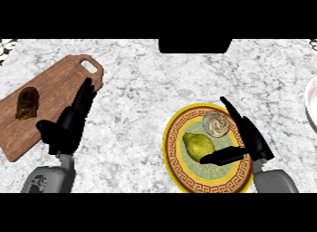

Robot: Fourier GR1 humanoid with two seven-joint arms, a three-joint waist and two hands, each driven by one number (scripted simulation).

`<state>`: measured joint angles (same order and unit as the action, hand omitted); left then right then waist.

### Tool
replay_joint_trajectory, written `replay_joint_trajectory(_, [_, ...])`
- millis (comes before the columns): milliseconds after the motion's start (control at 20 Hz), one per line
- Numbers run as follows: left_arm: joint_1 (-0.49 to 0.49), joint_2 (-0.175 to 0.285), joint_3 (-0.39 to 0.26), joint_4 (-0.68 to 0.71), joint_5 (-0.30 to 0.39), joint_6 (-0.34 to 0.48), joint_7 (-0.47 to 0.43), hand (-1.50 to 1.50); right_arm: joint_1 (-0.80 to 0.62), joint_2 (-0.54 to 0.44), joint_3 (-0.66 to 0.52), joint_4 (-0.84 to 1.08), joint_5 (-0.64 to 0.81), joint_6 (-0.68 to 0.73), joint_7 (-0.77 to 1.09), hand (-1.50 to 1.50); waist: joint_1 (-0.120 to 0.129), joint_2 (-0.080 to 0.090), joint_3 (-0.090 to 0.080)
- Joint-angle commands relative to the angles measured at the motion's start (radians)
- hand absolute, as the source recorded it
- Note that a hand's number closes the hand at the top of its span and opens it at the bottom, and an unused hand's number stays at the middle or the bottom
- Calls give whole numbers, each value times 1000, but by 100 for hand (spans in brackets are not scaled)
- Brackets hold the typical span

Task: Pick the cupcake from the plate and place it in the bowl

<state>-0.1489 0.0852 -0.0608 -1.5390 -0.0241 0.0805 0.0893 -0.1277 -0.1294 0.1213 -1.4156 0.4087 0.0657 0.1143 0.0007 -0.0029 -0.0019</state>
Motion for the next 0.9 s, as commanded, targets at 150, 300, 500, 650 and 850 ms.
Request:
replay_joint_trajectory(150, [-37, -10, 17, 66, -4, -5, -30, 0, -59, -43, 89, 70, 107, 45, -117, 150, -1, 5, 2])
replay_joint_trajectory(300, [39, -18, -15, -20, -22, -1, -18, 0, -26, 11, 138, 84, 176, -23, -139, 150, 2, 3, 2])
replay_joint_trajectory(500, [23, -32, -19, -59, -30, 11, 26, 0, 70, -10, 101, -44, 101, 36, -132, 150, -2, 1, 2])
replay_joint_trajectory(650, [-35, -7, 33, 24, -13, 2, 4, 0, 221, -71, 43, -229, 22, 68, -90, 150, -16, 0, 1])
replay_joint_trajectory(850, [19, -14, 12, -39, -4, -9, 29, 0, 409, -160, -44, -447, -102, 154, -67, 150, -17, -1, 1])
